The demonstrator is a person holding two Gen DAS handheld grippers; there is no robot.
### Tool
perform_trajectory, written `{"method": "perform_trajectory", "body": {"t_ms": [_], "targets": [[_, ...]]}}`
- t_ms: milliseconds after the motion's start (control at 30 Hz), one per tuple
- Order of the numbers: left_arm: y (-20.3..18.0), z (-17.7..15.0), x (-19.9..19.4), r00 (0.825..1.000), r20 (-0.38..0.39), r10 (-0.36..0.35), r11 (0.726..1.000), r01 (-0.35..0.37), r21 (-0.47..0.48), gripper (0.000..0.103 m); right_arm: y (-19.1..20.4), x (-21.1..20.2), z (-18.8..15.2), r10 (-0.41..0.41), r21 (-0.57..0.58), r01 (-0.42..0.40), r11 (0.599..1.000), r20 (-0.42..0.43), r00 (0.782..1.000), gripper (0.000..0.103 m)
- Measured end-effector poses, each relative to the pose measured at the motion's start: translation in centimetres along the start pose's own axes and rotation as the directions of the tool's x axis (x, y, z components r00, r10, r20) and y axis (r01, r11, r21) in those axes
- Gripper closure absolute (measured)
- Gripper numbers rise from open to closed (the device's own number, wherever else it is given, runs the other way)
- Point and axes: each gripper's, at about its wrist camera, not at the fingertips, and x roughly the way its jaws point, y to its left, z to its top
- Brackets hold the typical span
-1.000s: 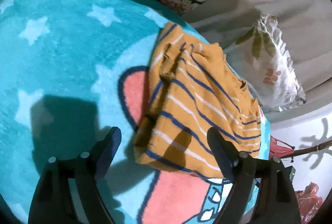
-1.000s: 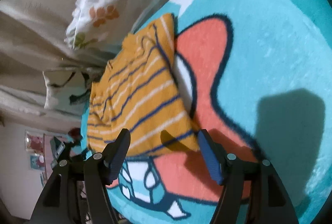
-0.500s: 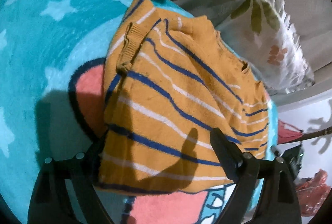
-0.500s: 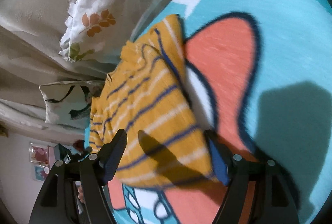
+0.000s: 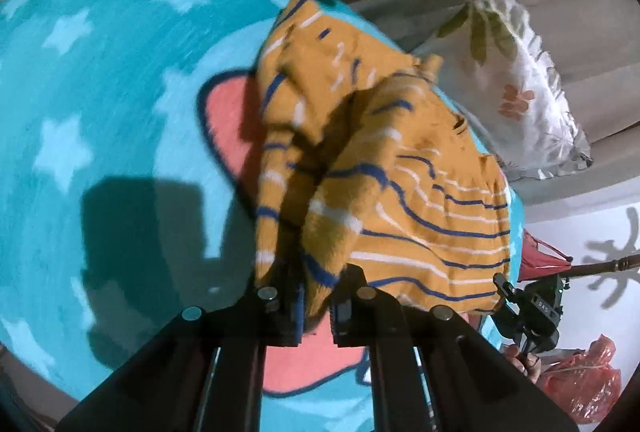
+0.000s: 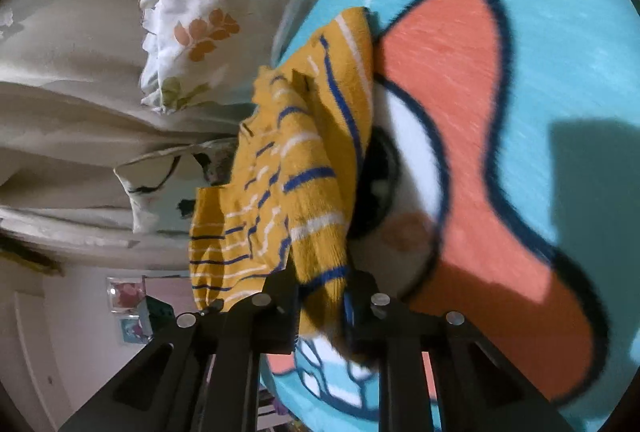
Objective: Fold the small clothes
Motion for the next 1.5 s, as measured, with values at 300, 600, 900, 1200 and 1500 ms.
{"method": "perform_trajectory", "body": {"t_ms": [300, 600, 900, 1200, 1500], "targets": [[1.4, 3.1, -0.4, 0.984, 0.101, 0.144, 0.988, -0.137, -0.074, 0.078, 1.7, -1.9, -0.3, -0.196, -0.134, 0.205, 0.969, 0.076, 0.978, 0.068], [-3.6, 4.8, -2.4, 0.954, 0.249, 0.165, 0.965, -0.208, 0.158, 0.047, 7.8, -3.1, 0.2, -0.241, -0.284, 0.288, 0.915, 0.190, 0.952, 0.067], [-4.8, 9.6, 6.4, 0.957, 0.183, 0.223, 0.948, -0.257, 0.187, 0.045, 12.3, 7.9, 3.3, -0.349, -0.426, 0.364, 0.828, 0.117, 0.930, 0.067], [-1.0, 11.6, 8.3, 0.975, 0.138, 0.172, 0.973, -0.190, 0.134, 0.031, 9.2, 11.4, 8.9, -0.417, -0.255, 0.436, 0.863, 0.127, 0.900, 0.066], [-1.6, 10.7, 5.7, 0.963, 0.163, 0.215, 0.964, -0.236, 0.119, 0.030, 10.2, 12.6, 9.2, -0.393, -0.272, 0.419, 0.866, 0.145, 0.908, 0.035]]}}
